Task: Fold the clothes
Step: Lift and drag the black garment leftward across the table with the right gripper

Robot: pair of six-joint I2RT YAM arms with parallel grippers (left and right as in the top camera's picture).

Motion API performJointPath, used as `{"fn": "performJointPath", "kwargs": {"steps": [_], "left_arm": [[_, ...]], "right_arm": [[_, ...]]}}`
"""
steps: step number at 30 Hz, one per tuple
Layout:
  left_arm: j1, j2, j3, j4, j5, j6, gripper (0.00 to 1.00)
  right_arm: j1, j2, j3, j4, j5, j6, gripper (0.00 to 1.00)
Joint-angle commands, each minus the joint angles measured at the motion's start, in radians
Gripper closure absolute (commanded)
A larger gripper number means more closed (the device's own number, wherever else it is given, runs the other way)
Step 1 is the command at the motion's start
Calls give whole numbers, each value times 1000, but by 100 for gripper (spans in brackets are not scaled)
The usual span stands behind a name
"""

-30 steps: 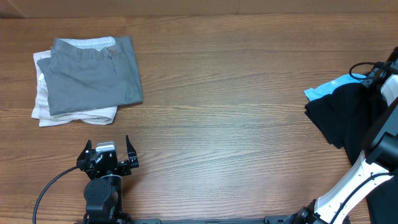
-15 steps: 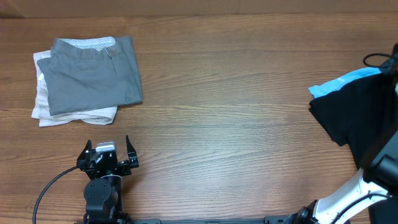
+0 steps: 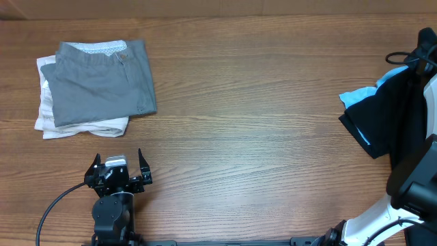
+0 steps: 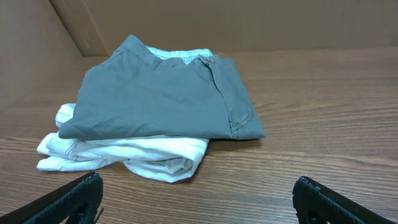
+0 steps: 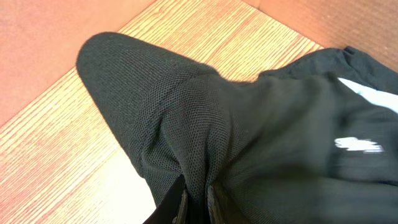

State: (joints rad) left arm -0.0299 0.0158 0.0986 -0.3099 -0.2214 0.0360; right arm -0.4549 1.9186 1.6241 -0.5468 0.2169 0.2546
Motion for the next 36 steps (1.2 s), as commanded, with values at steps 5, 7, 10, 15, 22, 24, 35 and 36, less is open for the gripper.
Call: {"fn": "performJointPath", "kwargs": {"steps": [5,7,10,15,22,24,35,36], "left_arm": [[9,-10,-4,5,-14,2,0],[9,-10,-4,5,-14,2,0],[9,-10,-4,5,-14,2,0],[9,-10,-4,5,-14,2,0],[9,-10,-4,5,-14,2,0],[9,-10,-4,5,-14,2,0],[9,-10,-4,5,-14,2,0],[9,-10,-4,5,-14,2,0]], "right_arm": [[-4,-43,13,-1,-16,8,86],[-3,-43,13,2,-16,8,91],[3,-43,13,3,-17,8,96],[53,-43,14,27,-38,4,96],[169,-43,69,54,-35,-23,96],[202,-43,100,47,-35,-22,96],[438,-43,143,29,-73,4,95],[460,-43,143,30,-101,17,95]]}}
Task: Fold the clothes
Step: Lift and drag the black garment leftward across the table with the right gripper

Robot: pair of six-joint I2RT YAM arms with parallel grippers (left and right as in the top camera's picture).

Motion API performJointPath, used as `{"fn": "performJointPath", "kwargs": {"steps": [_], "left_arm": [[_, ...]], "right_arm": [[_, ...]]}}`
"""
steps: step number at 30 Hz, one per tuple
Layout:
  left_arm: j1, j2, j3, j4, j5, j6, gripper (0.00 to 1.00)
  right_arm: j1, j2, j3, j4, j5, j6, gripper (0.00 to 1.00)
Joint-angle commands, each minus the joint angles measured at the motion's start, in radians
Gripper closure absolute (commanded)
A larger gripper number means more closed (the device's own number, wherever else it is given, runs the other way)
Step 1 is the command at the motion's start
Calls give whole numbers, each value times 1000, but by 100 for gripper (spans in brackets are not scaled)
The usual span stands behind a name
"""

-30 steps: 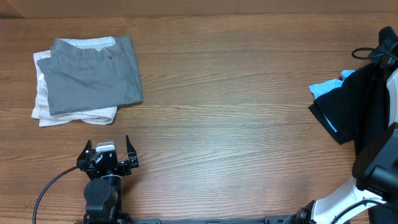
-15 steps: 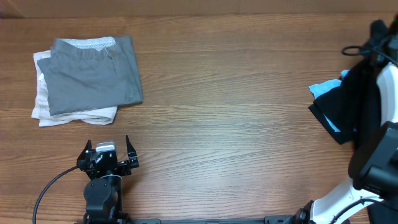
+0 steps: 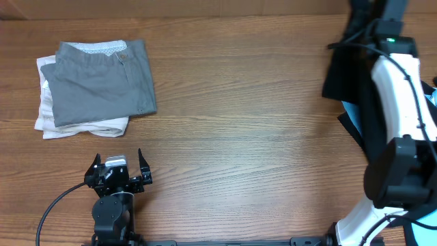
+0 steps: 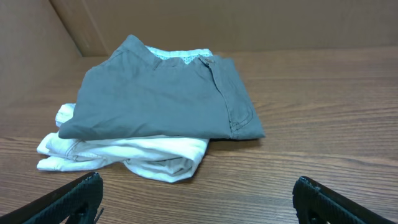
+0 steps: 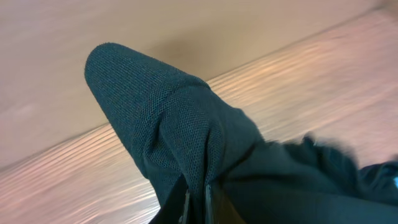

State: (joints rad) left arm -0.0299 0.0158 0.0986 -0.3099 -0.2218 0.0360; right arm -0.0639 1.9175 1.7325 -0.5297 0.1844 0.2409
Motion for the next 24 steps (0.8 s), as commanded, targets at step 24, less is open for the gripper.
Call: {"fn": "performJointPath", "kwargs": {"steps": [24], "left_arm": [[9,-10,-4,5,-13,2,0]], "right_arm": [[723,97,35,102,-359,303,92]]}}
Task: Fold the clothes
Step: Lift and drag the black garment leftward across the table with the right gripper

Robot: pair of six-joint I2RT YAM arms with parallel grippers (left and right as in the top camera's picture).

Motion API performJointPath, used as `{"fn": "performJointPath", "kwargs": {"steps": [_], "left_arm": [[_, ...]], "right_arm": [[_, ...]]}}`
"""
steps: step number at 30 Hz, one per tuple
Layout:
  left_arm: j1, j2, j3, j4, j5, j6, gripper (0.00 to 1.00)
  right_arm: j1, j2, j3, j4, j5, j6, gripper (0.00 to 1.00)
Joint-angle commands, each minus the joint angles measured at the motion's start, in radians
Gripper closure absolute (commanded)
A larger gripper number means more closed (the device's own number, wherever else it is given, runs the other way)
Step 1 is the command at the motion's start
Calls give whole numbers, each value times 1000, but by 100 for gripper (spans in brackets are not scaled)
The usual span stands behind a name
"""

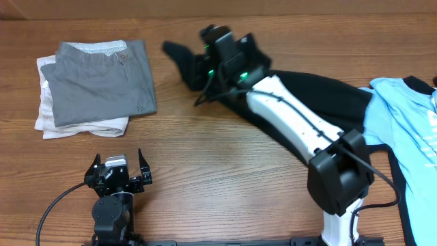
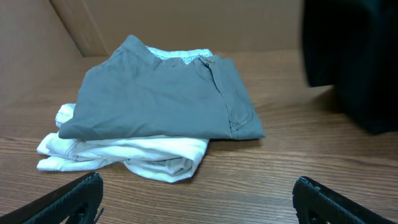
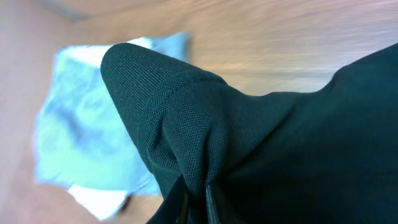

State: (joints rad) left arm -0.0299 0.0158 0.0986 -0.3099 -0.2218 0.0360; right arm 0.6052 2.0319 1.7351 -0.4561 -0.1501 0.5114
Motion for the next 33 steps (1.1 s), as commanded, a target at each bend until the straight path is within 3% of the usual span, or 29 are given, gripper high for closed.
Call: {"fn": "performJointPath", "kwargs": {"steps": [1,5,7,10,14,19,22,25,28,29,32,33], "left_arm": [[9,-10,-4,5,-13,2,0],[9,-10,-4,5,-13,2,0],[9,-10,-4,5,-13,2,0],[9,-10,-4,5,-13,2,0],[9,-10,-4,5,-14,2,0],[9,-10,-4,5,-13,2,0],[9,-10,-4,5,-14,2,0],[9,-10,-4,5,-13,2,0],[9,-10,-4,5,-13,2,0],[9,-10,-4,5,-13,2,0],[9,-10,-4,5,-13,2,1],[9,-10,-4,5,-13,2,0]], "right_arm": [[87,-17,32,33,-29,43,92],[130,-17,32,50,-27,42,92],[134,-17,32,63,-15,39,87],[124,-18,34,76,46,39,46],[66,-18,42,83,74,31,34],[-51,-18,85,1,74,31,6],[-172,-18,158,-128,47,32,0],[-242,-18,181,-153,-160,31,0],[-252,-16,180,-153,-305,-22,9],[-238,-15,180,-157,-297,-35,18],[-187,-9,180,-156,-201,-56,62],[-173,-4,180,-156,-153,-56,71]]}}
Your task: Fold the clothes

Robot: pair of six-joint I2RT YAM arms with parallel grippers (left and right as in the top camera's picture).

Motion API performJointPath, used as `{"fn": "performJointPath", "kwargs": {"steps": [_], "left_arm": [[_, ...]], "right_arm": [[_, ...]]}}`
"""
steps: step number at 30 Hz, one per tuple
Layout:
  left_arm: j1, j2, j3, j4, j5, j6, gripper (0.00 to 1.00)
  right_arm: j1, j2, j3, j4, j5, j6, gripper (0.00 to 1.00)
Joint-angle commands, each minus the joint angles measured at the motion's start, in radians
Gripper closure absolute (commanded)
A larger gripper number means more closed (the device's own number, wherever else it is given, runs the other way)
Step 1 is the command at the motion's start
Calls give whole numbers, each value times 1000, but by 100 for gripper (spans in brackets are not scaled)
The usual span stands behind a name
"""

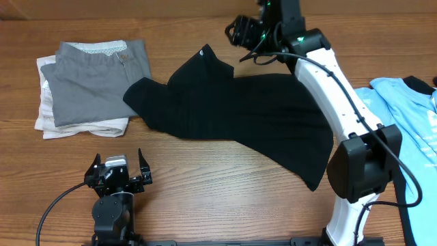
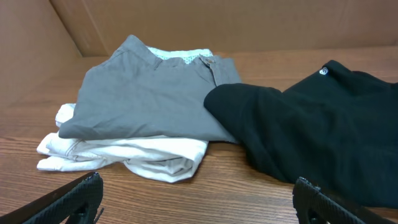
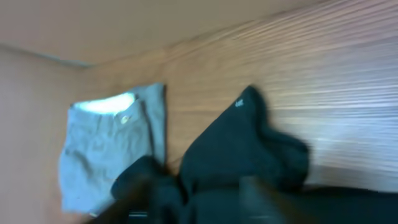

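A black garment (image 1: 239,116) lies spread, somewhat rumpled, across the middle of the table. Its left corner overlaps the edge of the folded grey shorts (image 1: 99,82). The shorts rest on a folded white garment (image 1: 82,126) at the far left. My right gripper (image 1: 235,31) hangs above the far edge of the table, open and holding nothing. In the blurred right wrist view the black garment (image 3: 249,143) sits below the spread fingers (image 3: 255,199). My left gripper (image 2: 196,205) rests open near the front edge, facing the stack and the black garment (image 2: 311,130).
A light blue shirt (image 1: 403,130) with dark trim lies at the right edge of the table. Bare wood (image 1: 225,198) shows in front of the black garment. A cardboard wall (image 2: 249,25) stands behind the table.
My right gripper was shut on the black garment, held up next to the folded stack. It is open now and further right at the far edge. The garment lies flat on the table.
First my right gripper was shut on the black garment at the right-hand pile. Then it held the garment up at the far right. Then it held it near the folded stack, with the blue shirt uncovered. Now the garment is released and spread mid-table. The left arm stayed still.
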State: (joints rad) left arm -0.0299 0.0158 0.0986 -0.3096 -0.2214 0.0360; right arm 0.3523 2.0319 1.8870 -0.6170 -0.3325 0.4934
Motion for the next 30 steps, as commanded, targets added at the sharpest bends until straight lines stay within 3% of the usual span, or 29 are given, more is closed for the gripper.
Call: {"fn": "performJointPath", "kwargs": {"steps": [1,4,9,10,11,13,14,18,21,28,30], "left_arm": [[9,-10,-4,4,-14,2,0],[9,-10,-4,5,-14,2,0],[9,-10,-4,4,-14,2,0],[9,-10,-4,4,-14,2,0],[9,-10,-4,5,-14,2,0],[9,-10,-4,4,-14,2,0],[9,-10,-4,4,-14,2,0],[9,-10,-4,5,-14,2,0],[9,-10,-4,4,-35,70,0],[9,-10,-4,4,-33,92,0],[9,-10,-5,67,-23,92,0]], "right_arm": [[95,0,28,5,89,-38,76],[118,12,28,1,219,-38,84],[87,13,28,-42,359,-37,82],[54,13,28,-77,424,-37,55],[31,13,28,-100,451,-37,36],[-21,13,28,-148,467,-37,4],[-45,13,28,-171,460,-37,0],[-123,13,28,-266,425,-37,0],[-159,13,28,-314,424,-37,0],[-180,13,28,-379,425,-37,0],[-180,13,28,-395,425,-38,0]]}}
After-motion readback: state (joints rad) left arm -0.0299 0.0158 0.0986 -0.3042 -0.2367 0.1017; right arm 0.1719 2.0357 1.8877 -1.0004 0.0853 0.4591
